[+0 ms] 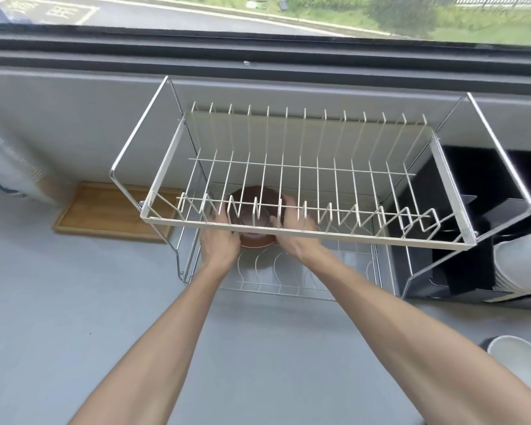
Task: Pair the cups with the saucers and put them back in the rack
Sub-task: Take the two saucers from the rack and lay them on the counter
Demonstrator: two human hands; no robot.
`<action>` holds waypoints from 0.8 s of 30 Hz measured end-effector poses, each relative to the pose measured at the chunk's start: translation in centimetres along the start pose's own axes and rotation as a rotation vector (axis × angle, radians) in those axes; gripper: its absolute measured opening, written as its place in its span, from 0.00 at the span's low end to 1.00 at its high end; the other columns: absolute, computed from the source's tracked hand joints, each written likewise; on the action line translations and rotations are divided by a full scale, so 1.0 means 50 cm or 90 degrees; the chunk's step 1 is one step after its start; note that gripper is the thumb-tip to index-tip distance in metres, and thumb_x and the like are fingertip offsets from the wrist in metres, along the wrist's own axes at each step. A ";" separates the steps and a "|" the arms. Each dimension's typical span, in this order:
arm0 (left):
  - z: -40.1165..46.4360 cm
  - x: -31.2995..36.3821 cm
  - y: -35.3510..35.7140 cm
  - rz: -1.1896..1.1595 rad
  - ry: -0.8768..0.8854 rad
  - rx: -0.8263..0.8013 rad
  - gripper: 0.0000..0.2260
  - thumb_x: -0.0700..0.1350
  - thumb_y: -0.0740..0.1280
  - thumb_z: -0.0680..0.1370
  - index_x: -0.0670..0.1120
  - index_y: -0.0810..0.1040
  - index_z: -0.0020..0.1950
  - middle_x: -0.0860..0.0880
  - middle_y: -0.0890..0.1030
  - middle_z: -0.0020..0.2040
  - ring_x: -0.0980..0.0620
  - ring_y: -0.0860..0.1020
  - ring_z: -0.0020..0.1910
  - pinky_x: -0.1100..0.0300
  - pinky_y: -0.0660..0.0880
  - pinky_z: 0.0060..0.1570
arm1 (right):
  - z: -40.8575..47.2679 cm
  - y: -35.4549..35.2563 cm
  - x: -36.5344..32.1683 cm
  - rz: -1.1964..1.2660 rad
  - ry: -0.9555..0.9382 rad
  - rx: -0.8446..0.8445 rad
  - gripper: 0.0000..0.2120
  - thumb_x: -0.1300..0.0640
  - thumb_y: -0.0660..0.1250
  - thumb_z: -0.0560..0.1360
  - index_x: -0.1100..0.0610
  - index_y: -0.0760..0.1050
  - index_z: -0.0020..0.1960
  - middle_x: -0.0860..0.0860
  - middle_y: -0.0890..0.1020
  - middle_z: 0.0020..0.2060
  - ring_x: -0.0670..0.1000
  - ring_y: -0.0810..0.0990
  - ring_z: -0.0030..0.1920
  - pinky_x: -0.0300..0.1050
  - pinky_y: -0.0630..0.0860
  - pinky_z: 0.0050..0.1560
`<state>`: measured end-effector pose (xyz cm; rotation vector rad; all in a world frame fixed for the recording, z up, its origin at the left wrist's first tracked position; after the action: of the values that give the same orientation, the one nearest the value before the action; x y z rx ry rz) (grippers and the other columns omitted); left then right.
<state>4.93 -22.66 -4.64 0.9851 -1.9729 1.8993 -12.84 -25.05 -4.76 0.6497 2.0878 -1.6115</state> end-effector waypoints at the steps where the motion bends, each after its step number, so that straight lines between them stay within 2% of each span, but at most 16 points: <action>1: -0.008 0.002 0.000 -0.008 0.007 0.001 0.27 0.38 0.67 0.77 0.44 0.65 0.75 0.36 0.80 0.58 0.32 0.77 0.57 0.44 0.74 0.54 | -0.005 -0.003 0.004 -0.009 0.006 -0.001 0.25 0.53 0.60 0.83 0.58 0.60 0.77 0.61 0.77 0.66 0.65 0.76 0.64 0.54 0.71 0.62; 4: -0.031 0.002 0.002 -0.011 0.015 0.001 0.31 0.37 0.71 0.75 0.44 0.65 0.77 0.38 0.80 0.60 0.34 0.77 0.59 0.45 0.73 0.55 | -0.022 0.014 0.029 -0.031 0.030 -0.045 0.22 0.54 0.57 0.83 0.60 0.62 0.75 0.61 0.72 0.71 0.63 0.72 0.69 0.54 0.68 0.66; 8: -0.073 0.005 0.008 0.035 0.018 -0.024 0.29 0.39 0.70 0.77 0.43 0.64 0.76 0.37 0.76 0.65 0.35 0.75 0.64 0.45 0.70 0.59 | -0.057 -0.017 0.046 -0.005 0.048 0.027 0.21 0.51 0.57 0.82 0.59 0.65 0.72 0.64 0.77 0.63 0.67 0.76 0.61 0.57 0.73 0.58; 11: -0.111 0.004 0.004 0.050 0.018 -0.039 0.29 0.40 0.69 0.79 0.44 0.62 0.78 0.38 0.73 0.68 0.36 0.74 0.66 0.45 0.70 0.60 | -0.099 -0.027 0.050 -0.038 0.056 0.018 0.22 0.46 0.57 0.84 0.61 0.70 0.68 0.65 0.77 0.61 0.70 0.77 0.60 0.58 0.74 0.57; 13: -0.137 0.003 -0.003 0.051 0.021 -0.038 0.29 0.40 0.68 0.79 0.44 0.62 0.78 0.38 0.74 0.67 0.36 0.75 0.65 0.45 0.71 0.59 | -0.127 -0.030 0.057 -0.051 0.063 0.015 0.20 0.49 0.58 0.83 0.62 0.70 0.68 0.65 0.74 0.63 0.70 0.76 0.61 0.59 0.74 0.59; 16: -0.182 0.003 -0.017 0.052 0.032 -0.024 0.24 0.40 0.67 0.79 0.42 0.67 0.74 0.39 0.76 0.62 0.36 0.76 0.61 0.48 0.71 0.54 | -0.171 -0.037 0.065 -0.029 0.058 0.025 0.19 0.56 0.59 0.81 0.60 0.67 0.71 0.64 0.74 0.63 0.69 0.75 0.62 0.58 0.73 0.60; 21: -0.264 0.009 -0.030 0.036 0.049 -0.024 0.17 0.40 0.66 0.79 0.42 0.73 0.68 0.39 0.77 0.58 0.37 0.77 0.58 0.52 0.67 0.49 | -0.258 -0.051 0.090 0.000 0.057 0.043 0.18 0.57 0.58 0.81 0.59 0.68 0.70 0.63 0.76 0.62 0.66 0.75 0.62 0.56 0.72 0.60; 24: -0.314 0.015 -0.029 0.021 0.053 -0.027 0.16 0.40 0.64 0.80 0.43 0.73 0.68 0.38 0.77 0.57 0.37 0.76 0.59 0.52 0.66 0.51 | -0.309 -0.064 0.112 0.017 0.059 0.056 0.17 0.57 0.58 0.81 0.58 0.69 0.69 0.61 0.77 0.63 0.64 0.75 0.63 0.55 0.71 0.60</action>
<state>0.87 -7.88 -0.96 0.8536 -1.9851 1.8763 -19.95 -10.15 -1.88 0.7923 2.0734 -1.6967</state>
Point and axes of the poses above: each hand's wrist, its own z-axis towards the middle knuckle, its own y-axis out of the palm, x = y × z, the point moved 10 cm from there along z, towards the middle knuckle
